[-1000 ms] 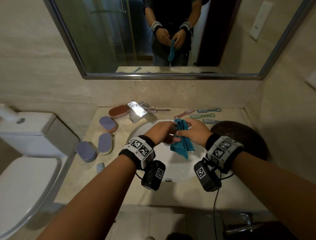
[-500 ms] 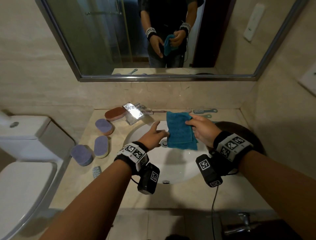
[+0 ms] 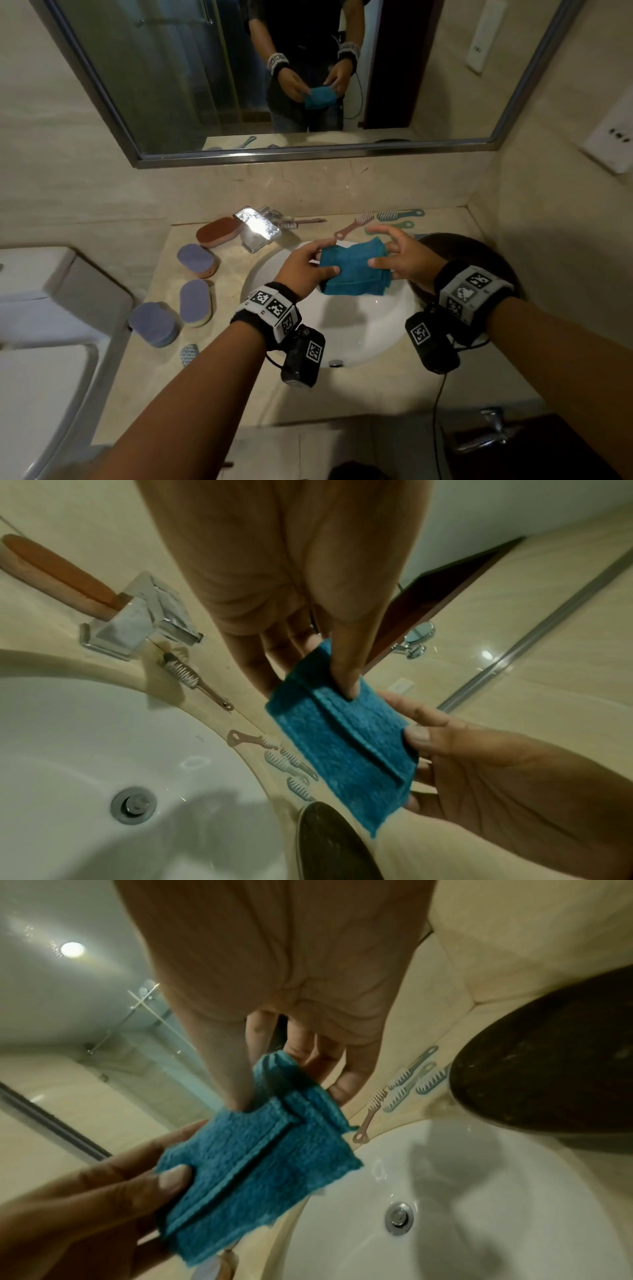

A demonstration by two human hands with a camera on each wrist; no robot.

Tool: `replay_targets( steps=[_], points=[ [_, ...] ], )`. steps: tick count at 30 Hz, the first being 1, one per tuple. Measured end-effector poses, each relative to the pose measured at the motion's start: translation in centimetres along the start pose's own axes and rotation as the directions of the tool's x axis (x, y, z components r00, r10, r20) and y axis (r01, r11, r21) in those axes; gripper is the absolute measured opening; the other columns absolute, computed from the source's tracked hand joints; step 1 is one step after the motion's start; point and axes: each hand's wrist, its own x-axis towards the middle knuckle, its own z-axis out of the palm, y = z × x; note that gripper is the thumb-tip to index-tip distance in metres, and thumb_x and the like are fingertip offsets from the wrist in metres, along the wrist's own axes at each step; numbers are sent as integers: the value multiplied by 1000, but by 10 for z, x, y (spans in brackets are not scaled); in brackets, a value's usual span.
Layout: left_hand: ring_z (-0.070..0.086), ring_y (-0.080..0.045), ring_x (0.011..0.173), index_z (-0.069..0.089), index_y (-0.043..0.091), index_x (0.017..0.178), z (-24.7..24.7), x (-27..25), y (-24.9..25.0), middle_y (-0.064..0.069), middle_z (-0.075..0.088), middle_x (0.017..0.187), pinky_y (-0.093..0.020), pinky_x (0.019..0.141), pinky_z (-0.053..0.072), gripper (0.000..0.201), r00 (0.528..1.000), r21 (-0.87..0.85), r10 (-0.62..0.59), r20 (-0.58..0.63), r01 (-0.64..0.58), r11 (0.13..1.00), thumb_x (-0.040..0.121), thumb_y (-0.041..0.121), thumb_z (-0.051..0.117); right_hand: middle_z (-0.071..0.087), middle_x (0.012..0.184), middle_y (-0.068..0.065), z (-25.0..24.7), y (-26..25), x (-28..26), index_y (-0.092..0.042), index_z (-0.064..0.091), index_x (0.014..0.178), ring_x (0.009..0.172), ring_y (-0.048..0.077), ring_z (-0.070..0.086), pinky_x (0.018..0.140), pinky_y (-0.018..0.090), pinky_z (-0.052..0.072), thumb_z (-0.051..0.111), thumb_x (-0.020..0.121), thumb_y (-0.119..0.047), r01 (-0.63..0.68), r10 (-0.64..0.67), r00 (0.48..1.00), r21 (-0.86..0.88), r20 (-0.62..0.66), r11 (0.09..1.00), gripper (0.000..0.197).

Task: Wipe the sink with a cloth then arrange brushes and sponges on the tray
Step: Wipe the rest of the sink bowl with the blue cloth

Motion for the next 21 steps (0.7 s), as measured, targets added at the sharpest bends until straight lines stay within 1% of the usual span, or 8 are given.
replay_targets(
  steps=[2, 4, 8, 11, 14, 17, 19, 21],
  points=[
    [60, -20, 94, 57, 15, 127, 2, 8, -2, -3, 58, 106, -18, 78, 55, 50, 1000, 53, 6, 15, -7, 999, 80, 2, 69, 58, 122, 21, -1, 4, 3, -5, 50, 129, 108, 33, 60, 90, 44, 55, 61, 82, 9, 50, -51, 999, -179, -4, 983, 50],
    [63, -23, 96, 63, 12, 119, 7, 17, -5, -8, 65, 105, -30, 86, 55, 41, 1000, 129, 2, 28, -6, 992, 79, 5, 72, 58, 125, 18, -2, 6, 3, -3, 55, 125, 114, 32, 58, 99, 46, 49, 63, 80, 6, 44, -73, 994, -320, -79, 946, 47],
    [58, -20, 73, 71, 6, 90, 24, 38, -2, -10, 65, 80, -27, 67, 49, 12, 997, 280, 39, 72, -57, 958, 83, 15, 68, 63, 93, 13, -16, 13, 5, -6, 66, 91, 88, 26, 59, 80, 33, 49, 61, 82, -2, -17, -84, 983, -532, -166, 846, 11],
    [59, -26, 75, 66, 1, 89, 44, 62, 0, -17, 63, 83, -35, 72, 50, 18, 996, 260, 14, 91, -38, 965, 87, 19, 64, 59, 76, 16, -40, 24, 10, -13, 58, 64, 75, 20, 54, 69, 28, 41, 62, 86, -10, -65, -67, 970, -513, -234, 856, 22],
    [61, -31, 85, 57, 11, 84, 74, 87, 2, -15, 60, 86, -49, 86, 52, 13, 990, 225, -26, 138, -5, 974, 90, 23, 59, 62, 86, 20, -70, 37, 21, 3, 65, 89, 84, 27, 59, 81, 37, 49, 60, 89, -15, -108, -3, 963, -396, -271, 912, 19],
    [60, -28, 76, 44, 25, 80, 111, 113, 6, -8, 58, 80, -43, 74, 55, 18, 986, 96, -89, 142, 75, 993, 92, 21, 57, 63, 97, 20, -104, 53, 34, -6, 59, 95, 101, 38, 62, 92, 50, 51, 57, 91, -17, -176, 93, 944, -246, -317, 953, 12],
    [58, -22, 68, 37, 23, 88, 136, 129, 9, -8, 58, 82, -36, 62, 56, 20, 974, -43, -149, 169, 159, 986, 94, 17, 55, 62, 99, 17, -128, 65, 44, -8, 55, 98, 102, 38, 61, 89, 49, 52, 58, 91, -19, -196, 109, 926, -214, -360, 957, 13],
    [60, -24, 69, 31, 25, 91, 158, 146, 10, -12, 59, 89, -39, 63, 57, 25, 963, -128, -187, 196, 214, 968, 95, 14, 53, 57, 102, 11, -151, 77, 52, -9, 51, 108, 99, 33, 60, 84, 44, 52, 59, 90, -22, -230, 143, 896, -165, -420, 959, 24]
  ],
)
